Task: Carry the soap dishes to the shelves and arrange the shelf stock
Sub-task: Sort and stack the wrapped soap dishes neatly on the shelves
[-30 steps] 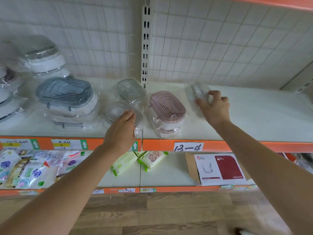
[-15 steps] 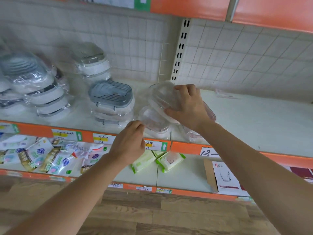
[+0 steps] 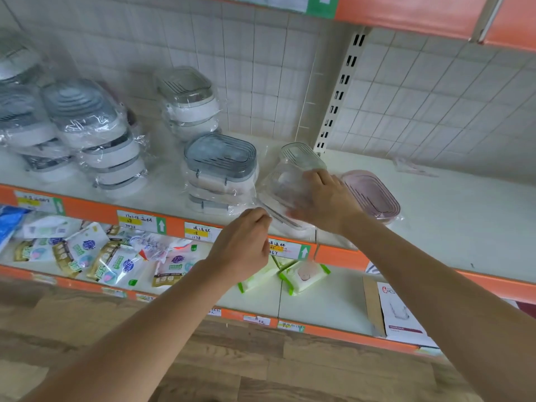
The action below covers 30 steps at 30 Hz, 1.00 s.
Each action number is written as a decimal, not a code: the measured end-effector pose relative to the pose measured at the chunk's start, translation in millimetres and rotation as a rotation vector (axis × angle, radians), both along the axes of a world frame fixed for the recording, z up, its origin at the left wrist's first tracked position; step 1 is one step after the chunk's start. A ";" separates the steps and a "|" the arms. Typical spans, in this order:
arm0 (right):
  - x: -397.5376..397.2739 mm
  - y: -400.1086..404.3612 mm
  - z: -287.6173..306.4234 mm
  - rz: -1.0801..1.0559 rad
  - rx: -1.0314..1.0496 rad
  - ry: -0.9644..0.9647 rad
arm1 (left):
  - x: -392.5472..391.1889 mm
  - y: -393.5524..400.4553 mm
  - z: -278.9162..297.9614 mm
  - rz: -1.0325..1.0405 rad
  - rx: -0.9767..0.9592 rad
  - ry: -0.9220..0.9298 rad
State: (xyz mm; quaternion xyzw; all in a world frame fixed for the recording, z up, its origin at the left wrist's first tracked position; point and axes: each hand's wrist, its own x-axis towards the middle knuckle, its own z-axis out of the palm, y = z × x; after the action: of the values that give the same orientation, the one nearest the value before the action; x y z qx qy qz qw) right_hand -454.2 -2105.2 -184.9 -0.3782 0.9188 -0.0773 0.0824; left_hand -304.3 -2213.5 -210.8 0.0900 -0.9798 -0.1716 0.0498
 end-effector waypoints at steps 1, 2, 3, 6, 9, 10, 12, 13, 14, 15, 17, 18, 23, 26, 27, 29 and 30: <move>-1.6 -1.7 1.4 -0.021 -0.034 -0.012 | -1.3 1.0 -0.1 -0.006 0.006 0.015; -4.1 -3.8 3.8 -0.033 -0.073 -0.019 | -2.6 1.3 0.2 -0.015 0.001 0.036; -7.3 -6.1 6.7 -0.033 -0.102 -0.019 | -4.2 1.3 0.9 -0.027 -0.011 0.072; -22.8 -15.5 13.9 -0.052 -0.137 -0.017 | -15.2 -0.5 3.2 -0.064 -0.060 0.222; -46.1 -28.8 17.5 -0.139 -0.096 -0.071 | -33.4 -1.2 15.5 -0.154 -0.092 0.301; -54.5 -33.1 18.3 -0.158 -0.059 -0.079 | -39.8 -3.1 21.1 -0.170 -0.104 0.302; -70.5 -41.6 20.7 -0.179 0.014 -0.077 | -52.5 -9.5 31.4 -0.206 -0.127 0.278; -77.6 -45.2 21.7 -0.185 0.052 -0.080 | -58.0 -12.6 35.6 -0.226 -0.142 0.261; -84.4 -48.8 21.8 -0.184 0.086 -0.082 | -63.0 -14.7 38.1 -0.243 -0.170 0.239; -91.5 -52.1 21.1 -0.174 0.119 -0.082 | -67.4 -16.3 38.7 -0.252 -0.197 0.206; -104.2 -57.9 17.3 -0.159 0.168 -0.082 | -74.7 -18.8 34.5 -0.234 -0.242 0.127; -109.4 -60.3 14.8 -0.156 0.178 -0.081 | -76.4 -19.0 32.6 -0.223 -0.260 0.082; -115.3 -73.4 1.4 -0.179 0.198 -0.154 | -78.8 -25.7 31.5 -0.231 -0.289 0.041; -117.5 -82.6 -13.0 -0.169 0.254 -0.172 | -78.6 -30.7 32.6 -0.258 -0.279 0.025; -120.2 -85.6 -17.5 -0.171 0.257 -0.176 | -78.6 -31.5 33.2 -0.262 -0.273 0.012; -121.2 -88.0 -16.8 -0.178 0.209 -0.170 | -78.8 -31.9 33.3 -0.265 -0.275 0.007; -120.8 -88.3 -13.8 -0.195 0.169 -0.153 | -78.7 -32.1 32.6 -0.264 -0.277 0.006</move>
State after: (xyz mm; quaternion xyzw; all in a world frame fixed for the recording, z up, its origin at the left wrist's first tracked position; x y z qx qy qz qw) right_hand -575.0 -2193.5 -198.7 -0.2718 0.9454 -0.0360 0.1760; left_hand -383.0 -2245.5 -178.1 -0.0475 -0.9972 -0.0401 0.0415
